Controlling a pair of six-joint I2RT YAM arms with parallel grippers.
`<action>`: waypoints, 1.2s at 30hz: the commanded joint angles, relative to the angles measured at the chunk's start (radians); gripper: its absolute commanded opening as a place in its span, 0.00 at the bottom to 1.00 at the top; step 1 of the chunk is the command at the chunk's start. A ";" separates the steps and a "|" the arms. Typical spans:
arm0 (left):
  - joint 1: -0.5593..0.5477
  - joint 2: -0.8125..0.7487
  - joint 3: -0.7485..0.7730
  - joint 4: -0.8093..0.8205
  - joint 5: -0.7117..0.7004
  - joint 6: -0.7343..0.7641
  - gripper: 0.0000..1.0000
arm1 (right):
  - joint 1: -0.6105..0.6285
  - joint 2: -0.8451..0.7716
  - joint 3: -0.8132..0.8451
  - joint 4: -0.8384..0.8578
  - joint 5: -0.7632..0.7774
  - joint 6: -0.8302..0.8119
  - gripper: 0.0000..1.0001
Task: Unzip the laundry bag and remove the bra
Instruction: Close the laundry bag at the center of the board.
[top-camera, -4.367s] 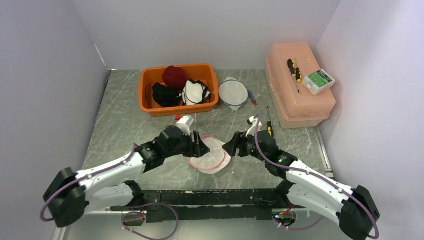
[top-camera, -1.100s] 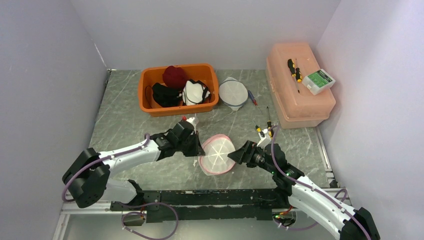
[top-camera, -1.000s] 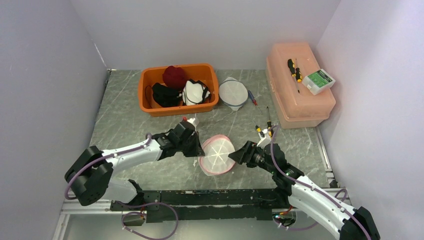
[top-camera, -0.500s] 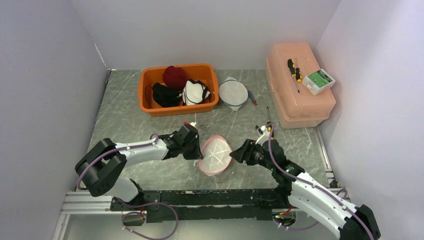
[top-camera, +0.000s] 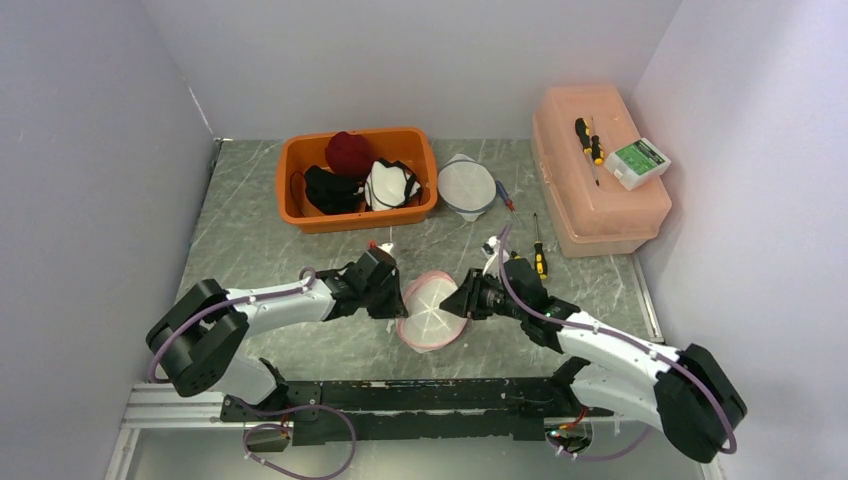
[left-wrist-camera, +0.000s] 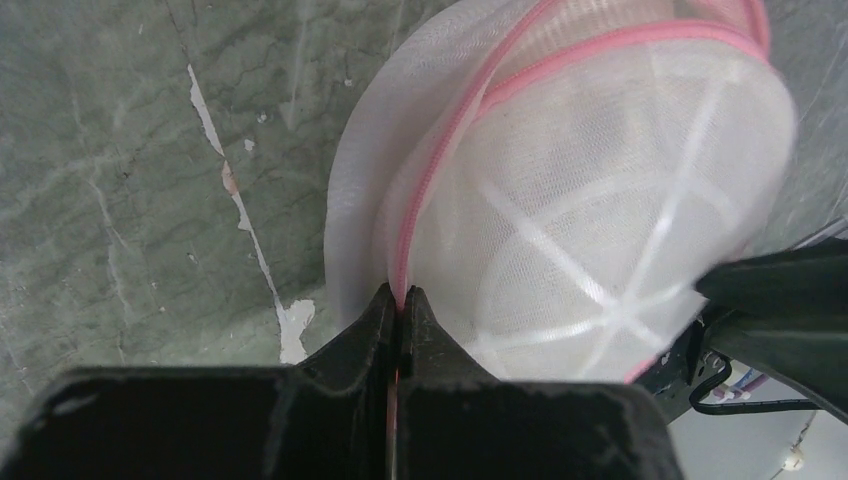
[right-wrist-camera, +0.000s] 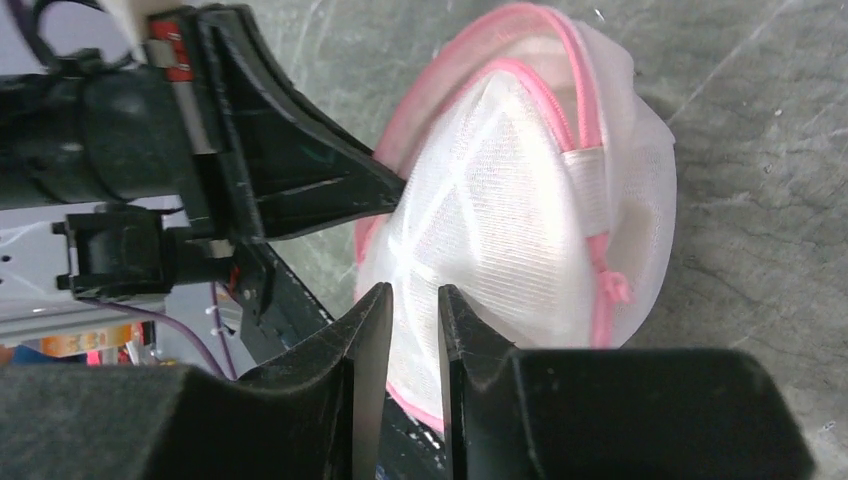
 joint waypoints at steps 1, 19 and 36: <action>-0.006 -0.028 0.005 0.018 -0.015 0.005 0.03 | 0.001 0.065 -0.032 0.129 -0.024 -0.005 0.27; -0.009 -0.076 -0.024 -0.046 -0.100 -0.007 0.17 | -0.007 0.183 -0.125 0.230 0.043 -0.022 0.29; -0.025 -0.134 -0.032 0.188 0.101 0.030 0.27 | -0.003 0.254 -0.066 0.195 0.068 -0.008 0.32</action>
